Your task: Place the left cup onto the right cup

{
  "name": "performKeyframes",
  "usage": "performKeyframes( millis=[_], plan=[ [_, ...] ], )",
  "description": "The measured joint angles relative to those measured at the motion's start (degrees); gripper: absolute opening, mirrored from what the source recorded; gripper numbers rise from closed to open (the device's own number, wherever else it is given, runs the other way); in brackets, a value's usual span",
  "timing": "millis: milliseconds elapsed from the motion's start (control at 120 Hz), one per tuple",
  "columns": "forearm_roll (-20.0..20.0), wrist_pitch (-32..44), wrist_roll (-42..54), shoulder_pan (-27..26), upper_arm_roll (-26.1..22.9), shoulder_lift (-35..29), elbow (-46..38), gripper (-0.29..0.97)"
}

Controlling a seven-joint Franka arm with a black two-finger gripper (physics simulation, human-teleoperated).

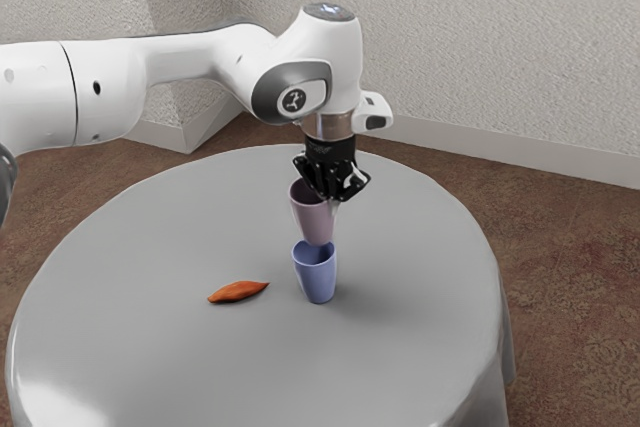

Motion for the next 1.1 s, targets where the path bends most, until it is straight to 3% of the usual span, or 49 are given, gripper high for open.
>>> performKeyframes(
  millis=[733, 925, 1100],
  plan=[
    [-2.03, 4.56, -3.72, 1.89, 0.13, -1.23, -6.31, -0.10],
    [-2.40, 5.06, -3.85, 2.04, 0.39, -0.92, -6.39, 0.32],
    [-2.14, 3.78, -3.61, 3.14, 0.49, -1.83, -2.28, 0.52]
  ],
)
